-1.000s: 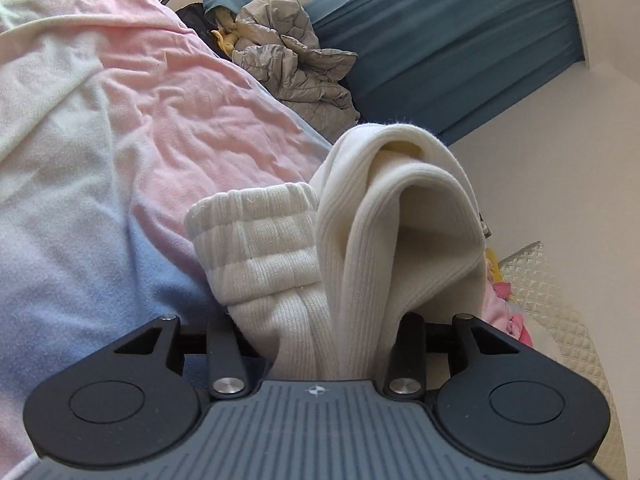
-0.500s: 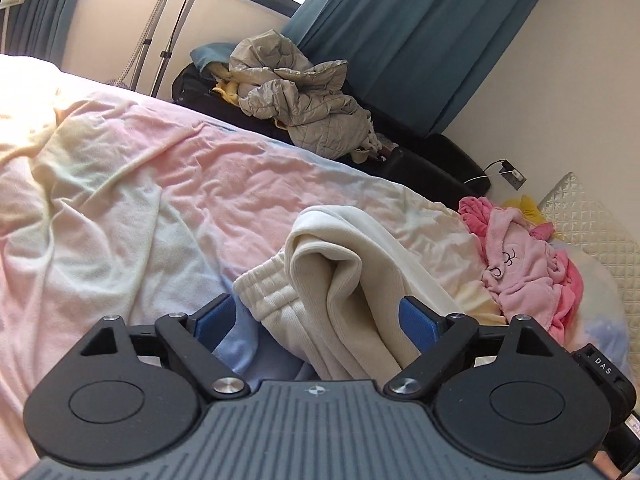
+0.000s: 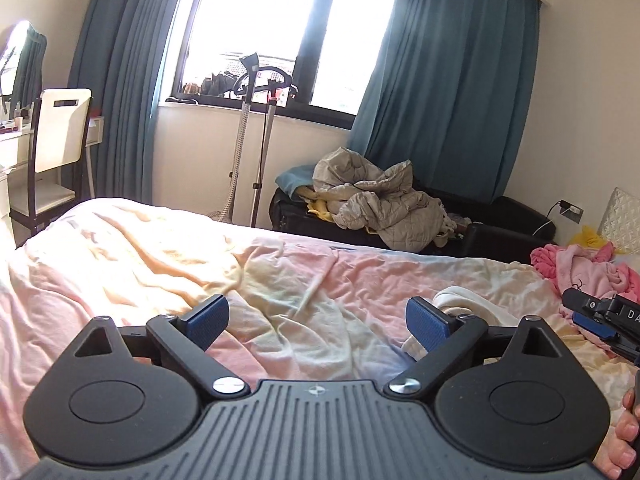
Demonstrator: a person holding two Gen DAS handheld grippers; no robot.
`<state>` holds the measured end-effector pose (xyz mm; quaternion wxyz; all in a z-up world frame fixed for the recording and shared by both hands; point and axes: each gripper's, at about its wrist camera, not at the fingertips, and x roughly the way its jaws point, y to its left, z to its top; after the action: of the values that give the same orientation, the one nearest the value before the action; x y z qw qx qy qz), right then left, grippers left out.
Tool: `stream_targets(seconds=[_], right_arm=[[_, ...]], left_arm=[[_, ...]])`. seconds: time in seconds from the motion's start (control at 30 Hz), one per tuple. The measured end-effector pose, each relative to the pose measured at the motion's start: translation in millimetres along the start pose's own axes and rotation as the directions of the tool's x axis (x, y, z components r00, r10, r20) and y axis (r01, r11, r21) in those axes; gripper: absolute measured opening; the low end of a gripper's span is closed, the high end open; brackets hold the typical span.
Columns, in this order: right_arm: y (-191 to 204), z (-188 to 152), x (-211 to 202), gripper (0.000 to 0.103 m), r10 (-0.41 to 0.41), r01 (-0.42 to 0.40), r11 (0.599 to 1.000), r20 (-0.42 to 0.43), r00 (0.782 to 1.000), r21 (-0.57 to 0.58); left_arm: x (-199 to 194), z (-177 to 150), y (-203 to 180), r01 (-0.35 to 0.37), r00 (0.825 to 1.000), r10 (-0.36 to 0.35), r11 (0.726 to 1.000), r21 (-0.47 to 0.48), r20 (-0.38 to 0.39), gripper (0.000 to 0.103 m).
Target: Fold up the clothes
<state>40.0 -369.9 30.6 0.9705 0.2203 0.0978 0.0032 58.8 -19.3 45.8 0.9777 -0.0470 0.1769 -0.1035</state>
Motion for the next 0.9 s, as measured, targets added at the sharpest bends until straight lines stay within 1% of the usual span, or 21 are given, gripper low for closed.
stream_targets(seconds=[0.03,0.1,0.2,0.37,0.47,0.63,0.8,0.9], right_arm=[[13,-5,0,0.051,0.02,-0.02,1.0,-0.012,1.0,-0.024],[35,-15,2,0.051,0.04,-0.043,0.997,-0.044,0.998,-0.069],[64,-31,4,0.051,0.065,-0.074,0.989,-0.071,0.995,-0.127],[96,-55,7,0.051,0.096,-0.112,0.968,-0.08,0.992,-0.224],[102,-66,11,0.051,0.096,-0.112,0.962,-0.076,0.992,-0.25],[100,-72,27,0.054,0.061,-0.079,0.964,-0.076,0.995,-0.254],[99,-84,44,0.056,0.021,-0.052,0.963,-0.119,0.993,-0.265],[98,-89,47,0.057,0.009,-0.046,0.962,-0.136,0.991,-0.269]], left_arm=[[-8,-1,5,-0.021,1.0,0.02,0.999,0.031,0.017,0.1],[-20,-3,14,-0.054,0.998,0.052,0.997,0.061,0.038,0.102],[-30,-7,28,-0.075,0.996,0.073,0.996,0.044,0.044,0.103],[-35,-15,38,-0.122,0.991,0.121,0.992,0.016,0.051,0.103],[-32,-18,39,-0.139,0.989,0.138,0.99,0.024,0.055,0.103],[-27,-25,40,-0.171,0.984,0.169,0.984,0.045,0.053,0.103],[-24,-31,41,-0.178,0.984,0.176,0.982,0.064,0.04,0.103],[-23,-33,42,-0.18,0.984,0.178,0.981,0.068,0.03,0.103]])
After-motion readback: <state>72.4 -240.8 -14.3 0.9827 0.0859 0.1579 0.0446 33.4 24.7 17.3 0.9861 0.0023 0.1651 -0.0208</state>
